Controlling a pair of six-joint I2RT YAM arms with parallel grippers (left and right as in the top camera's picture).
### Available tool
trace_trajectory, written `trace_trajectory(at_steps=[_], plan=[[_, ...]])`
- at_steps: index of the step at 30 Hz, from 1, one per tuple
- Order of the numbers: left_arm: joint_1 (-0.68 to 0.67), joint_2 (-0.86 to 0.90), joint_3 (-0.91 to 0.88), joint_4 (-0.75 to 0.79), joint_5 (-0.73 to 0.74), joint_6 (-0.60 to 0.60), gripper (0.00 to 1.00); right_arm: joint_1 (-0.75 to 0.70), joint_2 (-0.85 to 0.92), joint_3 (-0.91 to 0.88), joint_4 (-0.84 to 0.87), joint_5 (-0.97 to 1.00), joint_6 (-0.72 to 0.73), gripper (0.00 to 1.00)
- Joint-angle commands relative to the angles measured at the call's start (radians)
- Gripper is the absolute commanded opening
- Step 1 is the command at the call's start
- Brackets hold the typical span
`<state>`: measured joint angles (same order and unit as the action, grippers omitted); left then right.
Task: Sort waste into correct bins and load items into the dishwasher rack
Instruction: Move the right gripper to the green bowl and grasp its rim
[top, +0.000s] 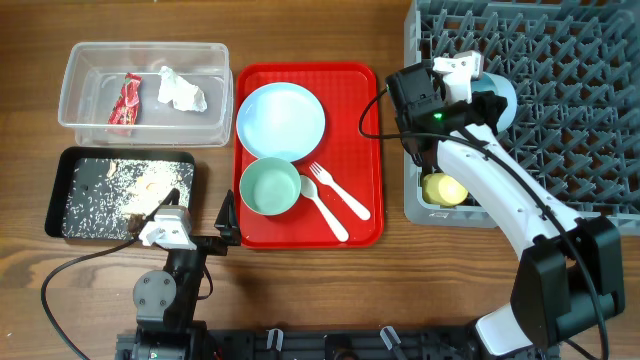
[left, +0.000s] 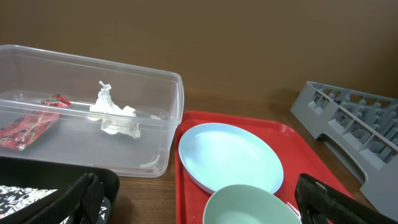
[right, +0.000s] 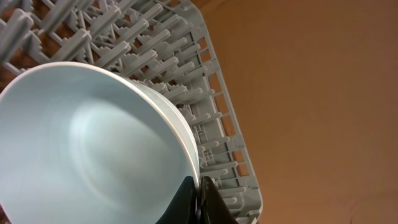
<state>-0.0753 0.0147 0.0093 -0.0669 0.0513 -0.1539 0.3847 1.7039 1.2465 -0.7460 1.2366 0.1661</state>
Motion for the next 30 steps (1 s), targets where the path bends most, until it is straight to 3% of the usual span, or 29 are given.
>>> trace_trajectory(at_steps=[1, 10, 17, 20, 26, 30], plan=[[0.009, -0.005, -0.004, -0.005, 0.01, 0.016, 1.0, -0.002, 0.037, 0.0, 0.0, -0.02, -0.034, 0.04], [0.009, -0.005, -0.004, -0.005, 0.01, 0.016, 1.0, 0.084, 0.05, -0.001, -0.08, -0.093, -0.034, 0.06], [0.009, -0.005, -0.004, -0.005, 0.01, 0.016, 1.0, 0.181, 0.046, 0.0, -0.204, -0.153, 0.074, 0.17], [0.009, -0.005, -0.004, -0.005, 0.01, 0.016, 1.0, 0.202, 0.027, 0.007, -0.257, -0.235, 0.119, 0.27], [0.009, -0.005, -0.004, -0.005, 0.01, 0.016, 1.0, 0.228, -0.068, 0.078, -0.32, -0.607, 0.183, 0.35], [0.009, -0.005, -0.004, -0.005, 0.01, 0.016, 1.0, 0.247, -0.181, 0.121, -0.261, -1.091, 0.157, 0.39]])
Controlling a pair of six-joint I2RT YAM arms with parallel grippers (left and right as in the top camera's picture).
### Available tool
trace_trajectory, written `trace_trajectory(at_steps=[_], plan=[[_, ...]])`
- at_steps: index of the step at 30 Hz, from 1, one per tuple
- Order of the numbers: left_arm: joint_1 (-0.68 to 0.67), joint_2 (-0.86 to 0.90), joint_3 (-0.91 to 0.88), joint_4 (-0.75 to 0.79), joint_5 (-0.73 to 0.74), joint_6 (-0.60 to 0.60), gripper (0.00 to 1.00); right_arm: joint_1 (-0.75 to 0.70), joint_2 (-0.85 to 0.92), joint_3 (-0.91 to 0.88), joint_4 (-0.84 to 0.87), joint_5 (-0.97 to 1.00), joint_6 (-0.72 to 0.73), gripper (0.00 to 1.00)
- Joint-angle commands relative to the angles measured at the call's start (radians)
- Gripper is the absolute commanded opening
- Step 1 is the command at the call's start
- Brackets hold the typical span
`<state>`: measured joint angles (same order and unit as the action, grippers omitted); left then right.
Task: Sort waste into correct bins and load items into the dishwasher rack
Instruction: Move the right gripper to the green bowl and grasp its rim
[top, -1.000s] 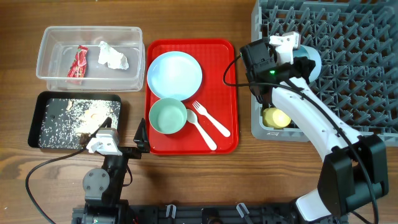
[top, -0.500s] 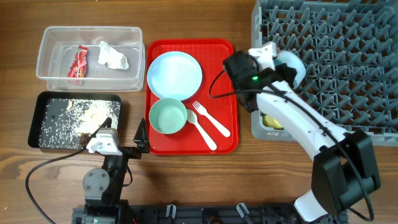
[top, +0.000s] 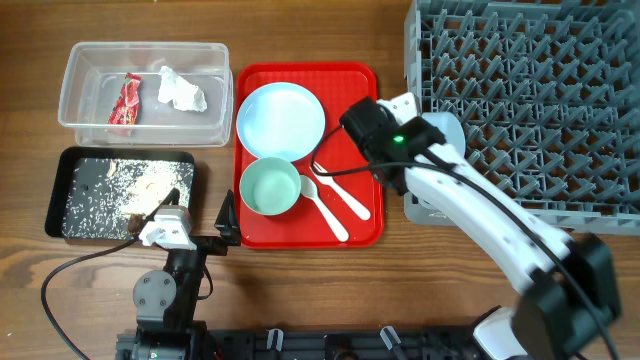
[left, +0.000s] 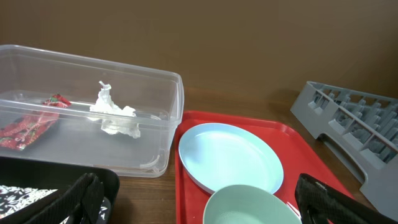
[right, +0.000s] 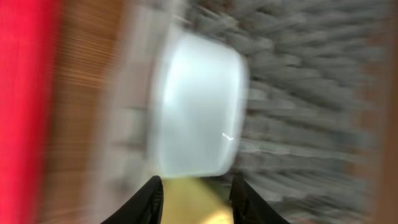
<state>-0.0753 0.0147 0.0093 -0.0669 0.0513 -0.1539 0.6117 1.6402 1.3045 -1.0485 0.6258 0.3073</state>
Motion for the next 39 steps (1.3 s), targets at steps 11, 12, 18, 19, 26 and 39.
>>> trace_trajectory(at_steps=[11, 12, 18, 19, 26, 39], plan=[[0.009, -0.005, -0.004, -0.005, 0.01, 0.016, 1.0, 0.19, -0.094, 0.061, 0.207, -0.842, 0.312, 0.39], [0.009, -0.005, -0.004, -0.005, 0.01, 0.016, 1.0, 0.212, -0.065, 0.061, 0.211, -0.801, 0.349, 0.39], [0.009, -0.005, -0.004, -0.005, 0.01, 0.016, 1.0, 0.269, 0.133, 0.061, 0.287, -0.609, 0.436, 0.38], [0.009, -0.005, -0.004, -0.005, 0.01, 0.016, 1.0, 0.267, 0.162, 0.061, 0.305, -0.597, 0.436, 0.38], [0.009, -0.005, -0.004, -0.005, 0.01, 0.016, 1.0, 0.224, 0.301, 0.061, 0.376, -0.593, 0.44, 0.3], [0.009, -0.005, -0.004, -0.005, 0.01, 0.016, 1.0, 0.215, 0.335, 0.061, 0.378, -0.592, 0.455, 0.05]])
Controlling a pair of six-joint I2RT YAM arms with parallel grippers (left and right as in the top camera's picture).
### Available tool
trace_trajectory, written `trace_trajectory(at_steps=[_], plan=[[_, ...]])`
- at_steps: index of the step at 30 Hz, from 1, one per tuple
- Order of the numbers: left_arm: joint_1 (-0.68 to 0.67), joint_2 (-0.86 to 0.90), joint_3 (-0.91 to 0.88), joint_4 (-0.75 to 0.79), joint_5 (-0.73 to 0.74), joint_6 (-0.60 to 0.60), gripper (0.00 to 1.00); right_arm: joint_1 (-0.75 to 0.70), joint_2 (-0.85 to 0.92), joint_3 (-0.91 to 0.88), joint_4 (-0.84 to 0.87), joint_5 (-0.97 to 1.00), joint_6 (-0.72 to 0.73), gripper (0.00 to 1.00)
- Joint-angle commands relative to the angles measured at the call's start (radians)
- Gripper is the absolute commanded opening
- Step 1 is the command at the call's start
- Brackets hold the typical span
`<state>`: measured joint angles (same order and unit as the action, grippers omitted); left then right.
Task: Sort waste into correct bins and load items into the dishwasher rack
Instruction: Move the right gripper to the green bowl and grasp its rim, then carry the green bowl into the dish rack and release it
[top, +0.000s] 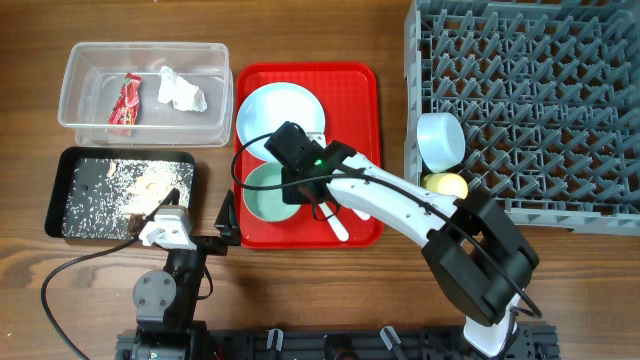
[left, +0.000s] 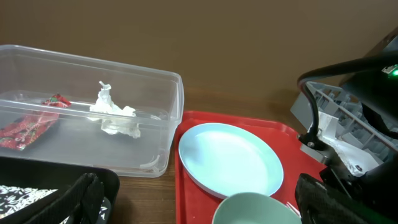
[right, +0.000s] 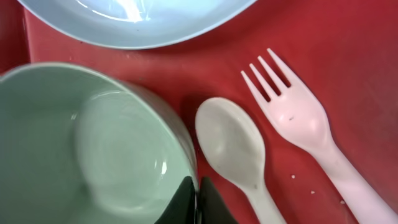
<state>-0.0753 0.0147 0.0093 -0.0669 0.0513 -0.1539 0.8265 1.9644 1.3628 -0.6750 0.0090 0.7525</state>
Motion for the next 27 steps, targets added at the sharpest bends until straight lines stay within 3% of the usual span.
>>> trace_trajectory(at_steps=[1, 10, 15, 27], plan=[[0.009, -0.005, -0.004, -0.005, 0.01, 0.016, 1.0, 0.0, 0.011, 0.003, 0.006, 0.025, 0.01, 0.06], [0.009, -0.005, -0.004, -0.005, 0.01, 0.016, 1.0, 0.0, -0.006, 0.004, -0.018, 0.041, 0.006, 0.04], [0.009, -0.005, -0.004, -0.005, 0.01, 0.016, 1.0, 0.0, -0.128, 0.005, -0.025, 0.132, -0.049, 0.04], [0.009, -0.005, -0.004, -0.005, 0.01, 0.016, 1.0, -0.058, -0.561, 0.004, -0.139, 0.683, -0.261, 0.04]])
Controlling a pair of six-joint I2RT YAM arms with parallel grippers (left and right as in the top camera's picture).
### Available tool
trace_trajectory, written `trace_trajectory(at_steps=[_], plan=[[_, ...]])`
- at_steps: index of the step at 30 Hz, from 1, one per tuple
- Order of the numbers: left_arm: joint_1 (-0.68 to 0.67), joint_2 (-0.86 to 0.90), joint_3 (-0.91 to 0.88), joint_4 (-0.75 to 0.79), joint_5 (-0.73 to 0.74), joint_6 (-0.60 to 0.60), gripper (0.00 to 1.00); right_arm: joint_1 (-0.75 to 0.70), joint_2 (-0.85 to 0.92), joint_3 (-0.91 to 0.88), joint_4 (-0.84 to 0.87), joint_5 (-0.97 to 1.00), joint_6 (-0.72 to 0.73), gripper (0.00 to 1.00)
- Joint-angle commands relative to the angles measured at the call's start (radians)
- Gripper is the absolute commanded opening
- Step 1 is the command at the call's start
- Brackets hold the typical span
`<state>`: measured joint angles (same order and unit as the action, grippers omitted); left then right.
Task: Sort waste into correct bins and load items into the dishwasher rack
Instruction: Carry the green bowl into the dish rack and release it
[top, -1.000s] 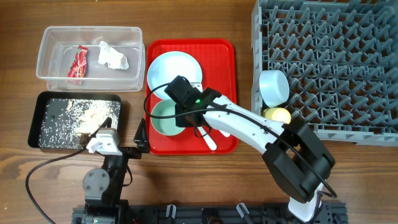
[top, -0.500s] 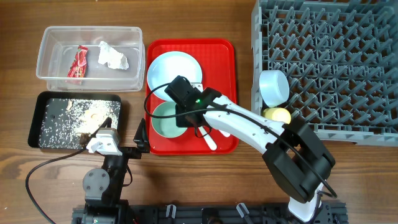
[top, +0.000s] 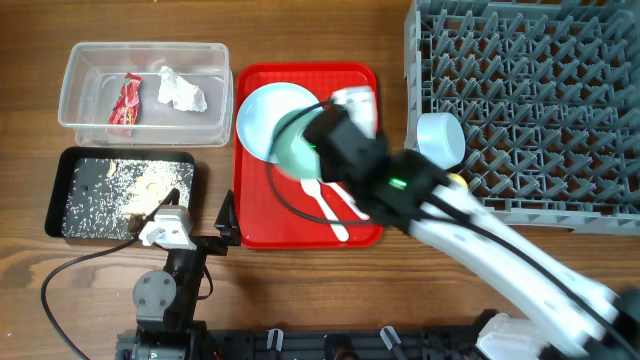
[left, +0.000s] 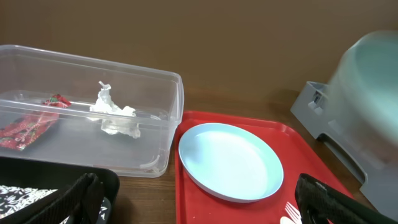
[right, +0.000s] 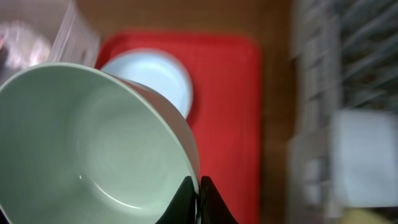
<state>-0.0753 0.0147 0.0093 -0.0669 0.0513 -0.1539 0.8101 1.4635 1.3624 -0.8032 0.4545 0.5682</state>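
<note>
My right gripper is shut on the rim of a pale green bowl, held up above the red tray; the overhead view shows the bowl tilted over the tray's middle. On the tray lie a light blue plate, a white spoon and a pink fork. A light blue bowl sits in the grey dishwasher rack. My left gripper rests open at the table's front, left of the tray.
A clear bin at the back left holds a red wrapper and a white tissue. A black tray with crumbs lies in front of it. A yellow item peeks from the rack's front left corner.
The green bowl stood on the tray with my right gripper shut on its rim. Now it is lifted off the tray and tilted. The left arm has not moved.
My right gripper held the light blue bowl over the rack. Then the bowl sat in the rack's left edge and the gripper was open over the tray. It was then shut on the green bowl's rim, and now holds that bowl in the air.
</note>
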Motion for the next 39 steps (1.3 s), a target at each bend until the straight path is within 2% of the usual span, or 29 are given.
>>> trace_trajectory(at_steps=[1, 7, 13, 19, 23, 33, 39], plan=[[0.009, -0.005, -0.004, -0.005, 0.01, 0.016, 1.0, -0.072, -0.083, 0.005, -0.01, 0.278, -0.103, 0.04], [0.009, -0.005, -0.004, -0.005, 0.01, 0.016, 1.0, -0.237, -0.109, 0.005, 0.06, 0.467, -0.32, 0.04], [0.009, -0.005, -0.004, -0.005, 0.01, 0.016, 1.0, -0.37, -0.053, 0.005, 0.216, 0.581, -0.536, 0.04], [0.009, -0.005, -0.004, -0.005, 0.01, 0.016, 1.0, -0.452, 0.057, 0.005, 0.305, 0.619, -0.693, 0.04], [0.009, -0.005, -0.004, -0.005, 0.01, 0.016, 1.0, -0.505, 0.178, 0.005, 0.386, 0.749, -0.793, 0.04], [0.009, -0.005, -0.004, -0.005, 0.01, 0.016, 1.0, -0.533, 0.369, 0.005, 0.629, 0.742, -0.991, 0.04], [0.009, -0.005, -0.004, -0.005, 0.01, 0.016, 1.0, -0.509, 0.431, 0.003, 0.607, 0.681, -1.006, 0.04]])
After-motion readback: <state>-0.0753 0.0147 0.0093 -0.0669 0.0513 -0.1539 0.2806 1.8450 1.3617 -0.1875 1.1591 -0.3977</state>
